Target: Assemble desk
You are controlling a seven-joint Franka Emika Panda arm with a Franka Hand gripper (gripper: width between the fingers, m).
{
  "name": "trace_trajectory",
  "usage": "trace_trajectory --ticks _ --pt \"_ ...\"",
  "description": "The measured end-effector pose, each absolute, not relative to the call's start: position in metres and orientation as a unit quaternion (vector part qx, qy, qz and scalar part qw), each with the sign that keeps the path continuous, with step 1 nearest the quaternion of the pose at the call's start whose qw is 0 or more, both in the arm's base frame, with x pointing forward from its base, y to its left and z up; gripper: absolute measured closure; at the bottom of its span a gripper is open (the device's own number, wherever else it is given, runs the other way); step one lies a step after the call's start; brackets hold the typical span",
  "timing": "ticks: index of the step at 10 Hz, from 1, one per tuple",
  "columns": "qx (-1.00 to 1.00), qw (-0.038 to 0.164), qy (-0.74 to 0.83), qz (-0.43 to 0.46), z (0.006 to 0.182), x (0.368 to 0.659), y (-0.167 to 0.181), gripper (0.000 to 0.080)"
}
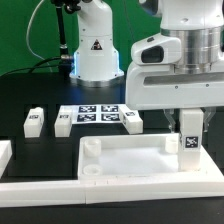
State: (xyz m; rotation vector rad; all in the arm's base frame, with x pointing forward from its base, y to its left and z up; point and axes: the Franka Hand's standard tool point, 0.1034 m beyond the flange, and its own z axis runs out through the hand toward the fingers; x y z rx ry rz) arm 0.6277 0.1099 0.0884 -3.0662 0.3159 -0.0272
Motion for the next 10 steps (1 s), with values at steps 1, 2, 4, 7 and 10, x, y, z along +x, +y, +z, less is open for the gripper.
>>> trace_trajectory --ticks 1,2,4,7,10 --pt "-0.991 0.03 0.133 -0.008 0.0884 0.6277 0.1104 0.0514" --pt "-0.986 0.031 0.161 -0.007 0.0884 0.6277 0.111 0.0514" --pt "-0.952 0.042 0.303 -0.001 0.0887 0.6301 0.1164 0.0514" --pt "-0.875 0.065 0.479 0.014 0.089 0.6336 0.1191 0.0512" --pt "-0.769 0.093 0.633 0.024 0.0907 0.6354 0.1121 0.0512"
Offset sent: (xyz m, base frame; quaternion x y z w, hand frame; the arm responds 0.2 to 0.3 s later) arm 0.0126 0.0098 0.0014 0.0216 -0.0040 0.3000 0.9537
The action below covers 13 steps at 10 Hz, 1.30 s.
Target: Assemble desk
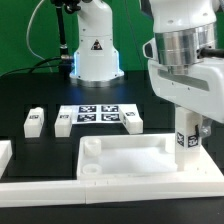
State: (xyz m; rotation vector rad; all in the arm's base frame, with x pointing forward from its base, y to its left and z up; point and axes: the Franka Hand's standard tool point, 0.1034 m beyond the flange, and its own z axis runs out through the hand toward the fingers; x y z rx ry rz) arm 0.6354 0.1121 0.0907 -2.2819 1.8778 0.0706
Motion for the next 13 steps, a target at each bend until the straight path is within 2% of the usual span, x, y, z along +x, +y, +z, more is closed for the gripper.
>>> trace_trajectory --ticks 3,5,7,10,11,12,13 --pt "-0.717 0.091 0.69 0.032 0.089 0.635 0.115 0.0512" --pt "-0.626 0.104 0.772 0.036 0.088 0.64 0.119 0.0512" --pt "-0.539 0.103 0.835 0.038 0.088 0.643 0.121 0.0511" --pt "-0.518 0.108 0.848 0.028 0.089 0.645 0.119 0.0506" --pt "-0.525 0.109 0.844 0.028 0.088 0.645 0.12 0.0446" --pt "-0.527 0.109 0.843 0.028 0.088 0.645 0.12 0.0264" --pt "-0.528 0.109 0.842 0.027 0.089 0.645 0.121 0.0182"
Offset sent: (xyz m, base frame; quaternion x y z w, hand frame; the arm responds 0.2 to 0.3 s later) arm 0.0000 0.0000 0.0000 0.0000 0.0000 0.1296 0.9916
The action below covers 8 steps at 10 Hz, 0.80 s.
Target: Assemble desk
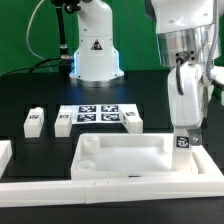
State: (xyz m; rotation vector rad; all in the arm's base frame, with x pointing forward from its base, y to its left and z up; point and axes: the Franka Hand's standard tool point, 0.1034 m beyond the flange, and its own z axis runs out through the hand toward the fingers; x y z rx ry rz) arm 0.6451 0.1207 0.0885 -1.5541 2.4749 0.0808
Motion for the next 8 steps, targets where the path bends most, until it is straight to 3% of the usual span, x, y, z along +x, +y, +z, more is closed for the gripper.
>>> trace_trajectory --ticks 1,3,8 --pt "-0.545 0.117 0.83 0.024 0.1 0.646 0.124 0.0182" --pt "-0.555 0.14 0.82 0.025 0.144 0.637 0.134 0.0155" --pt "-0.563 0.135 0.815 0.024 0.137 0.635 0.134 0.0151"
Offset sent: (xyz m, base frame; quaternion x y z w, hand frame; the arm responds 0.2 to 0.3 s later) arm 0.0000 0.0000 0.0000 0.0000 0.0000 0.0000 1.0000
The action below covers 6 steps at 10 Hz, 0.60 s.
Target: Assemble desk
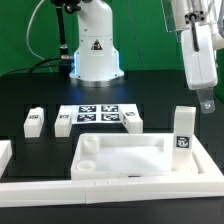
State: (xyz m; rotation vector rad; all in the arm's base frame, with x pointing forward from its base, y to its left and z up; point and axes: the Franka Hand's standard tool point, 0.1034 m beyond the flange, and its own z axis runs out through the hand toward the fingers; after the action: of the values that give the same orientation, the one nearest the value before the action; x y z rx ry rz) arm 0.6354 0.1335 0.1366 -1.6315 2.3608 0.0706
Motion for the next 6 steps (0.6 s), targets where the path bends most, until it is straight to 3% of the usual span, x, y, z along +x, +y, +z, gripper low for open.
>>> trace_trajectory --ticks 2,4,6 --pt "-0.593 0.143 0.792 0.017 0.147 0.636 0.134 0.0151" --pt "-0.643 0.146 0.752 0.009 0.156 0.615 0.141 0.0151" --pt "-0.699 0.134 0.702 0.002 0.14 0.593 0.147 0.0151"
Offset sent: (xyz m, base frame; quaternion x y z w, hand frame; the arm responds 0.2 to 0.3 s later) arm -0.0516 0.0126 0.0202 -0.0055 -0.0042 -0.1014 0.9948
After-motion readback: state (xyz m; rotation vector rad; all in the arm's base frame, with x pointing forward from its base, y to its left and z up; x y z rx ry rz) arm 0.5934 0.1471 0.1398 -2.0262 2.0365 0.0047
